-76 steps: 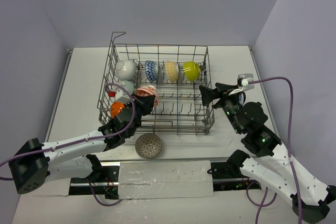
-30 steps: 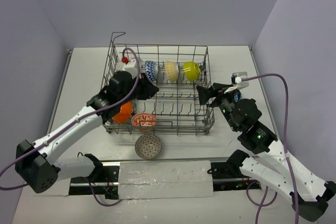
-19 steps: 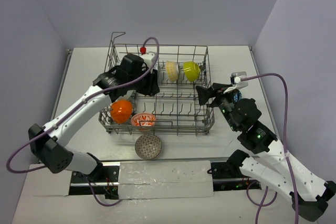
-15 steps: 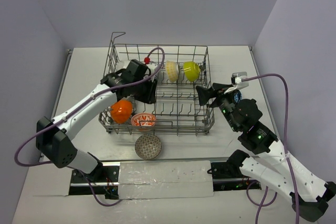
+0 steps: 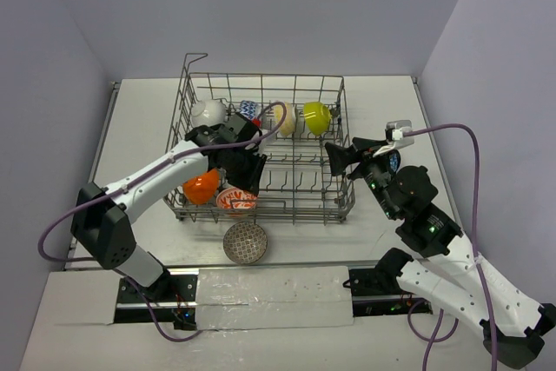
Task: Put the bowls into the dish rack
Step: Insert the bowl into the dish rack.
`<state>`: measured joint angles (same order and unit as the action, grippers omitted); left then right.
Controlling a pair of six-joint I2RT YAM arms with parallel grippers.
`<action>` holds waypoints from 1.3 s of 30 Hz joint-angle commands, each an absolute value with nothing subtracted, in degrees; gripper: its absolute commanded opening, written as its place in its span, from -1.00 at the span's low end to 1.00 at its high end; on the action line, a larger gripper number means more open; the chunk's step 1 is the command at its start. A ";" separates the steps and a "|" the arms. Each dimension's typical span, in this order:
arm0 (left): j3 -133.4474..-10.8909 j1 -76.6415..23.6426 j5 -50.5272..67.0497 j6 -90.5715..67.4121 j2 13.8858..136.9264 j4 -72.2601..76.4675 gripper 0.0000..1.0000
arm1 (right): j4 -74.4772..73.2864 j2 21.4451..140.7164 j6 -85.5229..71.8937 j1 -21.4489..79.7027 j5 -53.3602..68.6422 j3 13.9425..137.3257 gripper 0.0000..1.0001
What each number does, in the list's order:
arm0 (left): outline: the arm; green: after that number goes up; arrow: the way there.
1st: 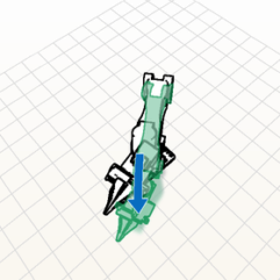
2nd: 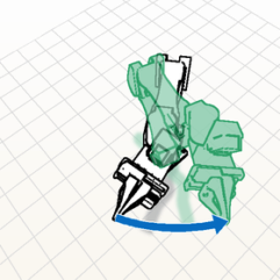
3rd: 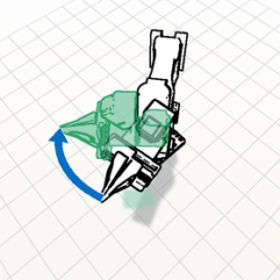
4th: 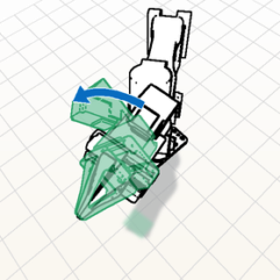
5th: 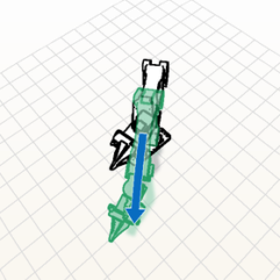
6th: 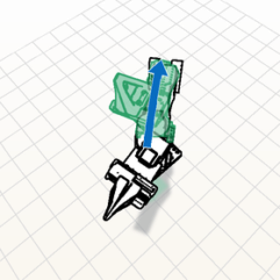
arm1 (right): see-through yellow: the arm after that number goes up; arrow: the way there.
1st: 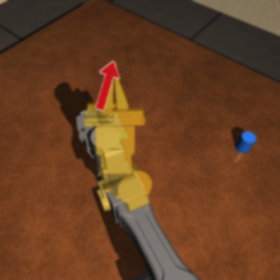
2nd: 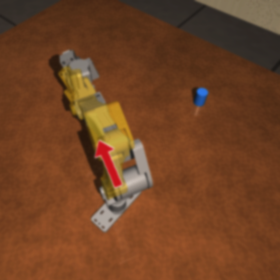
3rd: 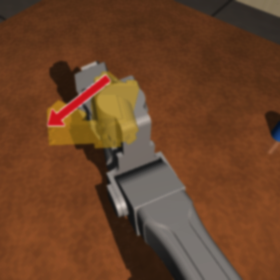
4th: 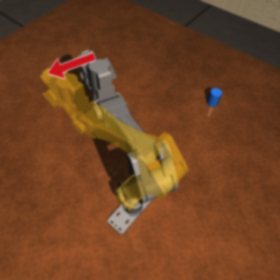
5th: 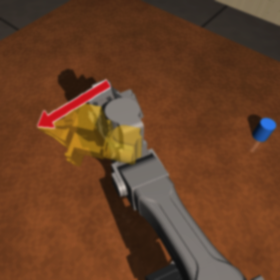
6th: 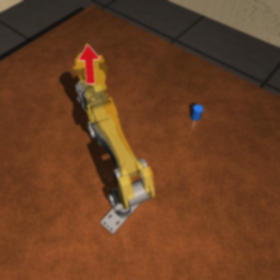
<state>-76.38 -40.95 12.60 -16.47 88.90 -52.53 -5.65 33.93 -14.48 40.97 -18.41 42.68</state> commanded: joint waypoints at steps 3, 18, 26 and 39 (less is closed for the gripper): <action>-75.77 -43.33 13.70 -18.28 89.56 -52.56 -0.35 | -4.13 32.87 -14.06 40.61 -18.19 42.54 0.66; -73.39 -45.79 11.25 -19.16 91.41 -54.76 -0.22 | -4.13 33.05 -14.06 40.61 -18.28 42.63 0.66; -72.07 -46.93 10.73 -19.69 92.46 -54.67 -0.28 | -4.13 32.78 -14.06 40.61 -18.28 42.54 0.66; -73.12 -47.29 4.93 -21.79 93.60 -55.90 -0.34 | -4.13 32.61 -13.98 40.61 -18.54 42.45 0.66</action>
